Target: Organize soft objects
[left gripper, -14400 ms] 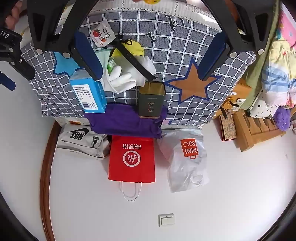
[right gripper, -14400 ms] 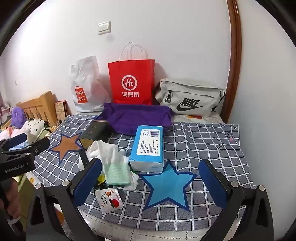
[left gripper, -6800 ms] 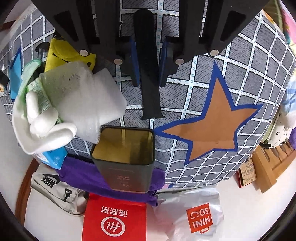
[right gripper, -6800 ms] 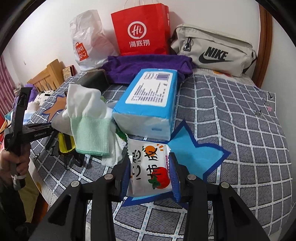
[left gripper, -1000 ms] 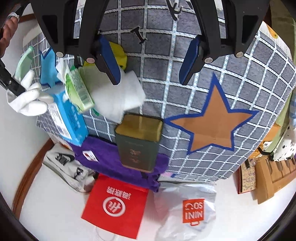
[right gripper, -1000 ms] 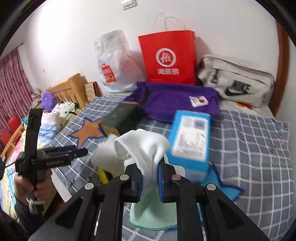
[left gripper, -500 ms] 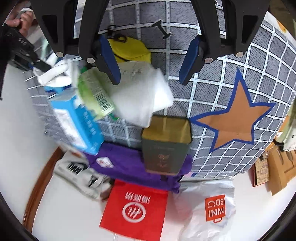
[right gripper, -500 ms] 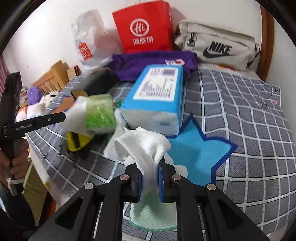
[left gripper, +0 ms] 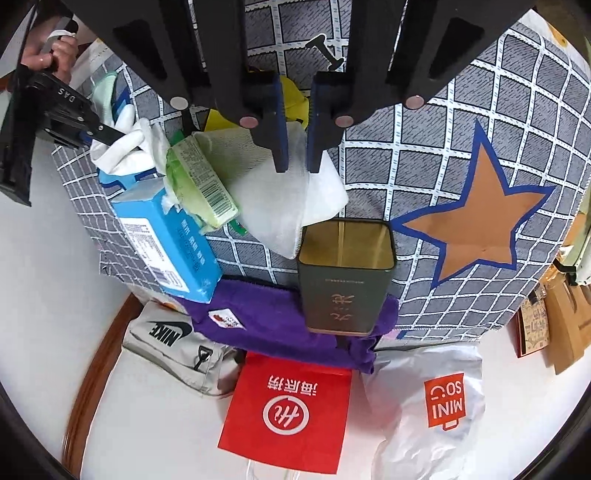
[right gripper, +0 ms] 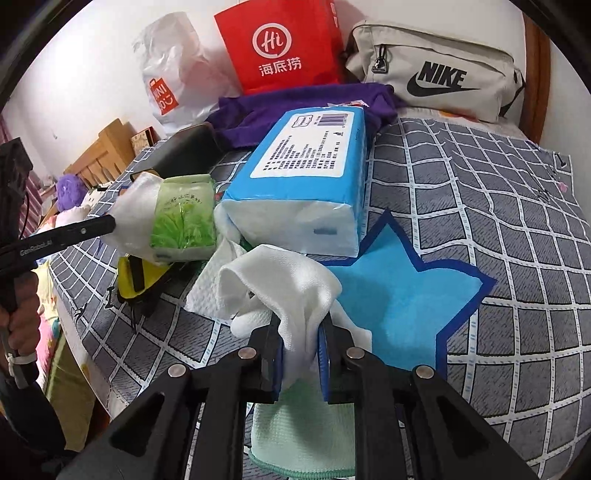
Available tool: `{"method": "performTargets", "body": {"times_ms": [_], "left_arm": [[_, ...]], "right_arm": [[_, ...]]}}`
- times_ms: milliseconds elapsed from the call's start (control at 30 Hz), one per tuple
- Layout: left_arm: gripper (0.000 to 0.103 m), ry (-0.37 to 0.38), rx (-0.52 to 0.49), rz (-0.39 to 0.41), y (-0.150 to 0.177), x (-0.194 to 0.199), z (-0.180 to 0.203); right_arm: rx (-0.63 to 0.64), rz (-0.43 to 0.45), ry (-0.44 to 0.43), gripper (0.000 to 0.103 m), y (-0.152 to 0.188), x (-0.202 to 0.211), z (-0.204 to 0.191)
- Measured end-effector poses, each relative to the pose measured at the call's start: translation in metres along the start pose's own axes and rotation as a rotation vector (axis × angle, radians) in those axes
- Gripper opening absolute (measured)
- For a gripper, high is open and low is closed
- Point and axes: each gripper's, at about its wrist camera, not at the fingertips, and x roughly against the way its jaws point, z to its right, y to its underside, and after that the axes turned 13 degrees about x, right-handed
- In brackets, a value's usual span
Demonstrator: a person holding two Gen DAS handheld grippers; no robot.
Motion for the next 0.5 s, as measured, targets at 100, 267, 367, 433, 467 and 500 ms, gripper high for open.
{"method": "performTargets", "body": {"times_ms": [100,267,367,433,467,500], "left_arm": [[0.008,-0.005,0.012,0.017,-0.003,0.009,-0.007],[0.007,-0.043,0.039,0.016,-0.006,0.012,-0.024],[0.007,-0.054,0.045,0.016,-0.004,0.013,-0.032],[0.007,-0.075,0.060,0.025,-0.006,0.018,-0.042],[0.007,-0.099,0.082,0.039,-0.009,0.023,-0.051],[0.007,-0.110,0.094,0.049,-0.010,0.026,-0.057]], "right_arm": [[0.005,-0.001,0.006,0.016,0.000,0.001,-0.001],[0.014,-0.006,0.019,0.016,-0.001,0.001,-0.003],[0.018,-0.008,0.021,0.016,-0.002,0.002,-0.004],[0.019,-0.007,0.022,0.016,-0.001,0.003,-0.004],[0.020,-0.007,0.023,0.016,-0.001,0.004,-0.004],[0.020,-0.008,0.024,0.016,-0.001,0.005,-0.004]]}}
